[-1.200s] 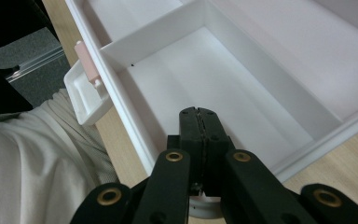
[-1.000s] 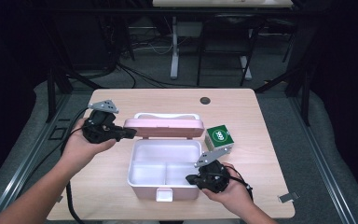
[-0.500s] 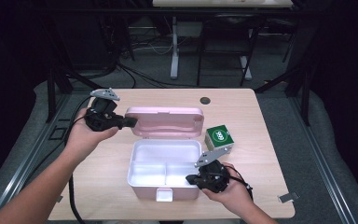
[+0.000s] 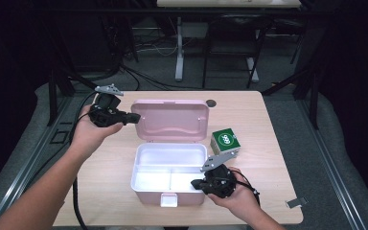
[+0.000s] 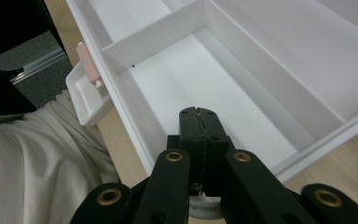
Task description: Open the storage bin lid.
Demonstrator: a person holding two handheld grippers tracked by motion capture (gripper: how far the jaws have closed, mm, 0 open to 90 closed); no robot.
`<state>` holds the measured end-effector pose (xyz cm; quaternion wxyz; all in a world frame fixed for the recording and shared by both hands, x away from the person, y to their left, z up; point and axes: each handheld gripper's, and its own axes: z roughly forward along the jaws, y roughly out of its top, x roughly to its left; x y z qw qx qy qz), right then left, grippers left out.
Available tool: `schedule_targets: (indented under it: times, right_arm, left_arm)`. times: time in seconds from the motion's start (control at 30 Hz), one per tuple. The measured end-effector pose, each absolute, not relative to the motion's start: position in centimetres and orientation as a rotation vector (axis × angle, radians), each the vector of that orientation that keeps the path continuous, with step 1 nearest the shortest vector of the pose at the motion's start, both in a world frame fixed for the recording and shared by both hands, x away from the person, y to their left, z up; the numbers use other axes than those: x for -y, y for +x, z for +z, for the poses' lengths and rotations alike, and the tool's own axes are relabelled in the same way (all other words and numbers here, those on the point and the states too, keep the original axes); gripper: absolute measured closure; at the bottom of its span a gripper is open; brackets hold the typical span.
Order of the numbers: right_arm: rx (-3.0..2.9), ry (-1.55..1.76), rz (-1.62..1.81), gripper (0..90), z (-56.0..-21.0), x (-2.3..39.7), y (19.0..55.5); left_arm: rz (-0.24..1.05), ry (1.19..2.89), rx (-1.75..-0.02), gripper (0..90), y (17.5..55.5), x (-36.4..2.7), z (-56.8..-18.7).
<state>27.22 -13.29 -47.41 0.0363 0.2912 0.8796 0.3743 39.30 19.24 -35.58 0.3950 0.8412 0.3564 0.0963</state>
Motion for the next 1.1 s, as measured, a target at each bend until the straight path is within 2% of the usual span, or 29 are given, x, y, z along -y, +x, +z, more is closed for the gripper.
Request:
schedule_targets:
  times: [0.17, 0.67, 1.1]
  right_arm:
    - [-2.700, 0.898, 1.148, 90.0, -47.4, 13.3, 27.2]
    - [-2.684, 0.892, 1.151, 90.0, -47.5, 13.3, 27.1]
    - [-2.685, 0.886, 1.150, 90.0, -47.5, 13.3, 27.1]
  left_arm:
    - [0.237, 2.152, -0.889, 86.0, 39.1, -19.4, -35.6]
    - [0.193, 2.255, -0.799, 72.2, 37.7, -17.9, -36.8]
    - [0.156, 2.425, -0.658, 66.5, 36.7, -15.7, -37.9]
